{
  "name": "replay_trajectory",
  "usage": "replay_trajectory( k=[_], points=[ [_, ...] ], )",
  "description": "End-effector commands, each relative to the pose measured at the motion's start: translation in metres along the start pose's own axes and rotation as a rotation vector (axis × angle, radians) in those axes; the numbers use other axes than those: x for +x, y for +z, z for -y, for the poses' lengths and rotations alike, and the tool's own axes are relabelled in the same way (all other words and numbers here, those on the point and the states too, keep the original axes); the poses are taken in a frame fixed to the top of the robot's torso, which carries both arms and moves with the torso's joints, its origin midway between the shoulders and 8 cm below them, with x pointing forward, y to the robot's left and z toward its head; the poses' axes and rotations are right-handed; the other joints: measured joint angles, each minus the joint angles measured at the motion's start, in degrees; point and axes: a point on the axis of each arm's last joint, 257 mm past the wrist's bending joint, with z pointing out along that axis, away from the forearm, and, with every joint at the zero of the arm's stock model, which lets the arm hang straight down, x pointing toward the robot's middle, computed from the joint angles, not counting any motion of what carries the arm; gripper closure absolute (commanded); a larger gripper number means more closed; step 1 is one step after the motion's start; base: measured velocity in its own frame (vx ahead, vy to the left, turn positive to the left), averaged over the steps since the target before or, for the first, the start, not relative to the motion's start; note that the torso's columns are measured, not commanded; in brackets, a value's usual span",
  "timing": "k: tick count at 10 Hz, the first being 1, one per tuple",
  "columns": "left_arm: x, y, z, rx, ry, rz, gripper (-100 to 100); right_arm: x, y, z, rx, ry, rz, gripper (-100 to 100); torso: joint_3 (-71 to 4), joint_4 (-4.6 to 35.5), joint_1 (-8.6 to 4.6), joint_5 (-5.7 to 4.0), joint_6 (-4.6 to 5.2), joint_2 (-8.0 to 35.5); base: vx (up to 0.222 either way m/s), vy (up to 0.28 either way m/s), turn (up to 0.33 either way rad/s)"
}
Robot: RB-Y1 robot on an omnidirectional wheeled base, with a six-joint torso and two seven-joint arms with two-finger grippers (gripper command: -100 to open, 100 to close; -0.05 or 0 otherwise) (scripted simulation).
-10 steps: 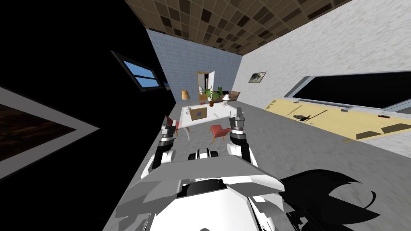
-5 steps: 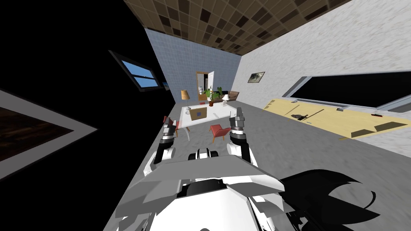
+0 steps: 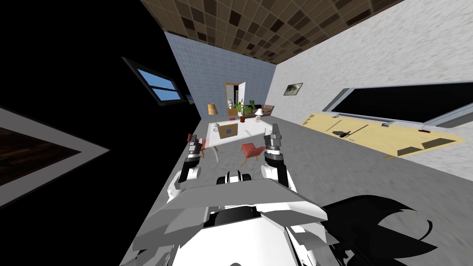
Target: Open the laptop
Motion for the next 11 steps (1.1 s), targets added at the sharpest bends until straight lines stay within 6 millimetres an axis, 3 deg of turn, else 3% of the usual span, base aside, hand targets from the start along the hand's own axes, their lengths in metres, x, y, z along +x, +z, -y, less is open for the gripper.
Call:
replay_trajectory(
  k=[1,6,7,8,9,11],
  points=[
    [-0.011,0.008,-0.018,-0.022,0.031,0.006,-100,0.000,0.000,0.000,0.000,0.000,0.000,0,0.0,0.0,-0.01,0.00,-0.01,0.0,-0.005,0.013,-0.034],
    [-0.029,0.017,-0.051,-0.078,0.073,0.021,-100,0.000,0.000,0.000,0.000,0.000,0.000,0,0.0,0.0,0.00,0.00,0.00,0.0,-0.003,0.010,-0.028],
    [-0.036,0.027,-0.054,-0.077,0.093,0.026,-100,0.000,0.000,0.000,0.000,0.000,0.000,0,0.0,0.0,-0.01,0.00,-0.01,0.0,-0.003,0.007,-0.032],
    [-0.038,0.023,-0.063,-0.098,0.094,0.029,-100,0.000,0.000,0.000,0.000,0.000,0.000,0,0.0,0.0,-0.01,0.00,0.00,0.0,0.000,0.006,-0.025],
    [-0.044,0.034,-0.064,-0.092,0.113,0.033,-100,0.000,0.000,0.000,0.000,0.000,0.000,0,0.0,0.0,-0.01,0.00,-0.01,0.0,0.000,0.003,-0.038],
    [-0.046,0.029,-0.075,-0.118,0.114,0.037,-100,0.000,0.000,0.000,0.000,0.000,0.000,0,0.0,0.0,-0.01,0.00,-0.02,0.0,0.001,0.001,-0.013]
  ],
)
